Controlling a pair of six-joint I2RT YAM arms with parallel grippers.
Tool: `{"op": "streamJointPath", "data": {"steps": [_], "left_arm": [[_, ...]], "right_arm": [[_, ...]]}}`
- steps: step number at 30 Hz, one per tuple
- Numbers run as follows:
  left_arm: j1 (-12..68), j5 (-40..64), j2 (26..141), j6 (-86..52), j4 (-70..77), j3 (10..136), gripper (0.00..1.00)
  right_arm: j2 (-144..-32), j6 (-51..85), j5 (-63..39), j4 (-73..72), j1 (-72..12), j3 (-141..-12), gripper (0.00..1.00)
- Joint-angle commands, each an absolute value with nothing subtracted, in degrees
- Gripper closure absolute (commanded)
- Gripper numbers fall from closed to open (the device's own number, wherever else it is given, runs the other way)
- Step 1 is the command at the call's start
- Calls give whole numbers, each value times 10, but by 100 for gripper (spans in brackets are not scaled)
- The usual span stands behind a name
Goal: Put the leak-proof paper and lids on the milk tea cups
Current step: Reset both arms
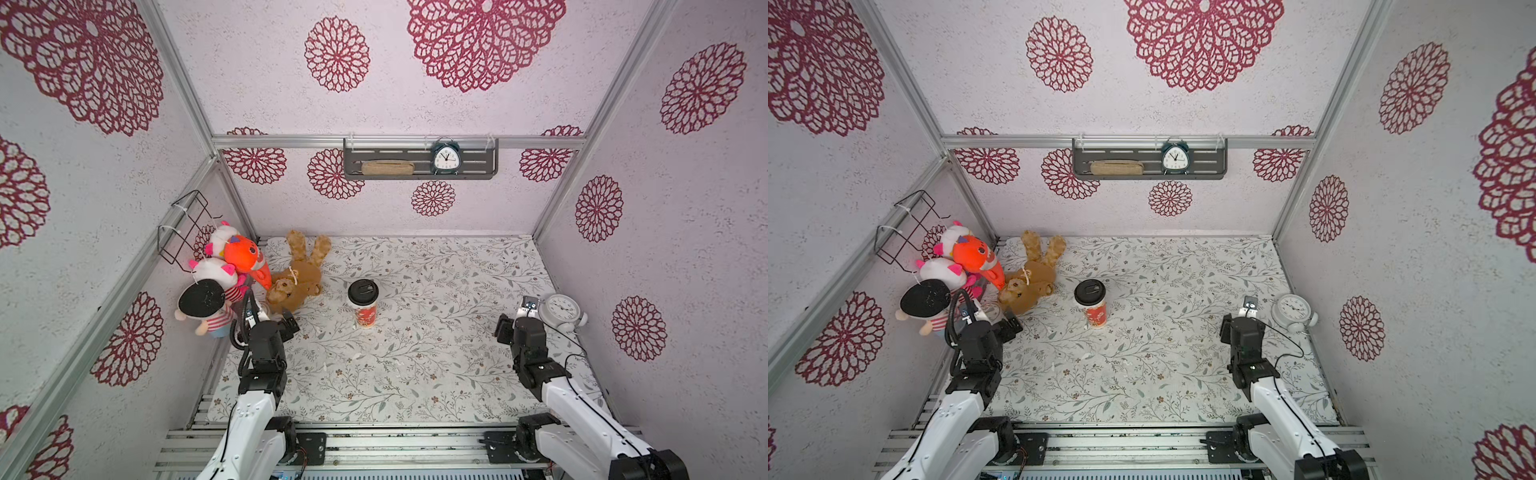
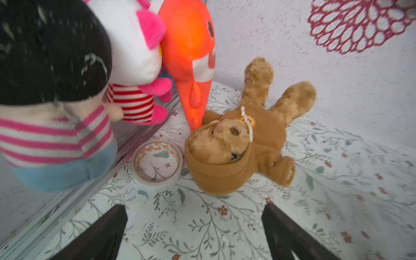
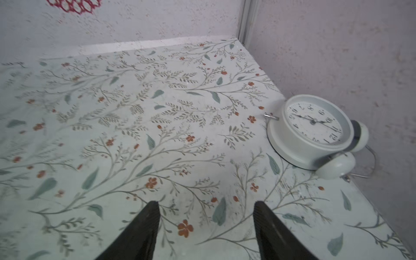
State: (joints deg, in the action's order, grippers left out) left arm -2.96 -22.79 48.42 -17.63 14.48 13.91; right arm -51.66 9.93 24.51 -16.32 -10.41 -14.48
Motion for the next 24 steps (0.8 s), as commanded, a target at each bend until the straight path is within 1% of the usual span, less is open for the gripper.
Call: {"op": "streamJointPath", "data": {"steps": [1, 2, 3, 4, 5, 7, 9, 11, 13, 14, 15, 16, 17, 18, 19, 20, 21, 22, 23, 24], "left_arm": [[-44, -260, 545, -120, 355, 110, 1], [-46, -257, 578, -118, 389, 101, 1], [-50, -260, 612, -111, 453, 92, 0], [-51, -258, 631, -108, 477, 92, 0], [-53, -242, 642, -109, 479, 98, 0], [-69, -223, 681, -109, 486, 121, 0], [-85, -199, 730, -111, 514, 144, 0], [-106, -149, 763, -142, 492, 171, 0], [-114, -115, 837, -145, 580, 167, 1], [-113, -97, 896, -131, 671, 162, 2], [-113, -59, 919, -115, 715, 156, 2], [-113, -47, 896, -114, 667, 160, 2], [-113, -48, 869, -118, 592, 176, 1], [-113, -45, 866, -116, 558, 193, 1], [-115, -22, 880, -103, 559, 205, 1], [-116, 16, 893, -95, 547, 224, 2], [-111, 21, 889, -86, 499, 242, 3], [-105, 8, 880, -83, 477, 245, 3], [-104, 8, 880, -84, 482, 243, 3], [-104, 5, 887, -81, 503, 240, 3]], "right_arm": [[-542, 50, 290, -399, -83, -107, 30], [-565, 51, 285, -441, -79, -91, 30], [-592, 49, 280, -491, -78, -76, 30], [-615, 49, 275, -532, -75, -64, 30], [-645, 45, 275, -571, -74, -59, 30], [-675, 40, 240, -604, -66, -65, 30], [-736, 26, 223, -697, -59, -61, 30], [-776, 1, 195, -723, -52, -76, 30], [-838, 7, 161, -758, -34, -87, 30], [-887, 8, 137, -791, -25, -90, 30], [-894, 5, 126, -810, -24, -95, 28], [-866, 11, 108, -727, -15, -112, 28], [-871, 16, 93, -703, -6, -129, 29], [-884, 21, 96, -698, -4, -144, 27], [-872, 20, 99, -651, -4, -156, 23], [-884, 21, 92, -691, -2, -147, 20], [-874, 20, 96, -663, -3, -152, 18], [-880, 20, 94, -681, -3, -148, 18], [-878, 19, 96, -678, -3, -149, 18], [-877, 19, 96, -675, -2, -148, 14]]}}
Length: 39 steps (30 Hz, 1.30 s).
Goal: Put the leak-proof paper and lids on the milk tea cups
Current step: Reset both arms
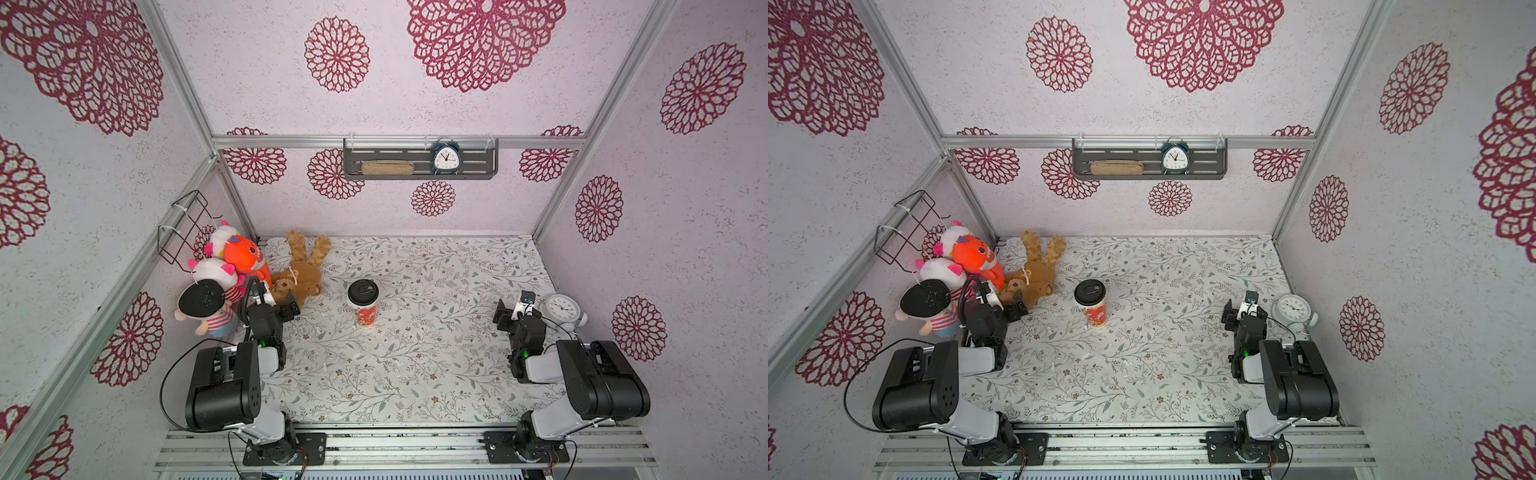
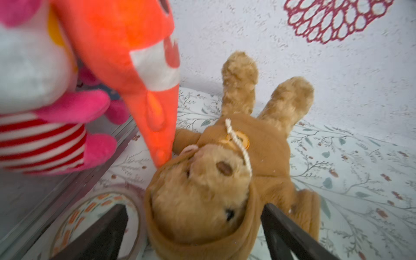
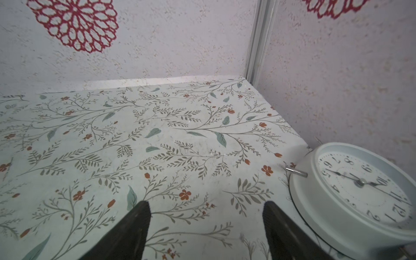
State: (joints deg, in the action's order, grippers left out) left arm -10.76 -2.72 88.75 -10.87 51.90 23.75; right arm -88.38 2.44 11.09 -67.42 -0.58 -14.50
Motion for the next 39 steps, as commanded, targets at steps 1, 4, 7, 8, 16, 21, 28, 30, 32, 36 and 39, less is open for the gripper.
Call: {"op": "streamJointPath", "data": {"steps": [1, 4, 7, 8, 16, 21, 28, 30, 32, 36, 39], "left_arm": [[-102, 3, 890, -79, 512, 238, 3], [-102, 3, 884, -84, 490, 242, 3], [-100, 0, 887, -80, 500, 241, 3], [-100, -1, 887, -80, 497, 242, 3], [-94, -14, 889, -77, 493, 246, 3], [-94, -13, 887, -76, 497, 243, 3], [-94, -14, 887, -77, 496, 243, 3], [-94, -13, 887, -77, 496, 243, 3], [-94, -13, 888, -77, 496, 243, 3], [-94, -13, 887, -77, 496, 243, 3], [-94, -13, 887, -76, 497, 243, 3]], "right_arm": [[-881, 18, 99, -686, -4, -147, 1], [-876, 16, 103, -676, -6, -148, 1], [-877, 14, 108, -677, -9, -148, 1], [-880, 14, 108, -682, -10, -148, 1], [-878, 13, 110, -678, -11, -148, 1], [-878, 13, 111, -680, -11, -148, 1], [-878, 12, 107, -674, -11, -151, 1], [-878, 12, 107, -674, -11, -151, 1], [-878, 12, 107, -674, -11, -150, 1], [-878, 11, 107, -674, -11, -151, 1], [-878, 11, 107, -675, -11, -151, 1]]}}
